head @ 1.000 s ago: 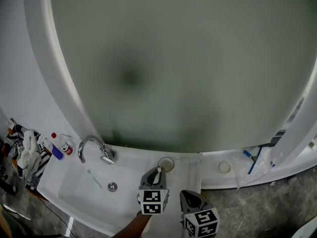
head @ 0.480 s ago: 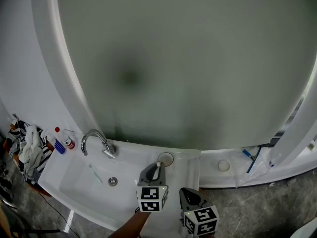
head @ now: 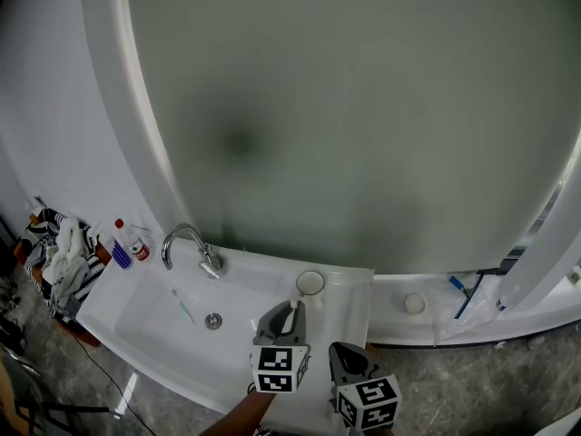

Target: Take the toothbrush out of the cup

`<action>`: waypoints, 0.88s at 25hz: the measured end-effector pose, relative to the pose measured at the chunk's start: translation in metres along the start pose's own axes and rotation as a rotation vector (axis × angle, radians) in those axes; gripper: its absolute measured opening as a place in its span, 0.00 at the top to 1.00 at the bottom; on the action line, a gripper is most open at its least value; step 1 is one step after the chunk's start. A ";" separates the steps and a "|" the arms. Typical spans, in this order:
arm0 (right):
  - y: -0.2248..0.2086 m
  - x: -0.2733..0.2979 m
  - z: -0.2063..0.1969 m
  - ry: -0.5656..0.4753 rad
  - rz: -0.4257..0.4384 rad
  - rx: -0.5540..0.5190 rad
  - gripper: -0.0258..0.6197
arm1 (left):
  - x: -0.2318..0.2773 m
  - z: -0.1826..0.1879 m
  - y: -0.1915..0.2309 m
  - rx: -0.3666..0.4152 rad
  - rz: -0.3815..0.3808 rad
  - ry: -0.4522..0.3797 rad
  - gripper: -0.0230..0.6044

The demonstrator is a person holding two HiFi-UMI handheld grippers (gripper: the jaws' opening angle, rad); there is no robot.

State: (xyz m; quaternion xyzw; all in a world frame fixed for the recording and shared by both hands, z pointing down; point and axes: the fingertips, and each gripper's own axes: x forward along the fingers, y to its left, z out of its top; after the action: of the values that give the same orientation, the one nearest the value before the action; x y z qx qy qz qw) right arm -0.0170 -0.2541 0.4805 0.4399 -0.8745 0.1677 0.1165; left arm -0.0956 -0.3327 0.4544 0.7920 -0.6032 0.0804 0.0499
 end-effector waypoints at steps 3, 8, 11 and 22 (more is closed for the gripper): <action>0.005 -0.004 -0.003 0.000 0.016 -0.005 0.94 | -0.012 -0.002 -0.002 -0.006 0.004 0.002 0.90; 0.009 -0.011 -0.007 -0.001 0.034 -0.011 0.94 | -0.027 -0.007 -0.010 -0.008 0.011 0.013 0.90; 0.011 -0.016 -0.009 -0.001 0.044 -0.011 0.94 | -0.038 -0.011 -0.017 -0.011 0.012 0.021 0.90; 0.022 -0.035 -0.017 -0.002 0.078 -0.029 0.94 | -0.078 -0.018 -0.044 -0.012 0.009 0.034 0.90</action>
State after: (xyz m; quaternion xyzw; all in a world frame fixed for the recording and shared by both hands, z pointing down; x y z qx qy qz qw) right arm -0.0132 -0.2098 0.4791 0.4041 -0.8933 0.1592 0.1152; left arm -0.0743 -0.2438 0.4587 0.7874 -0.6064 0.0903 0.0645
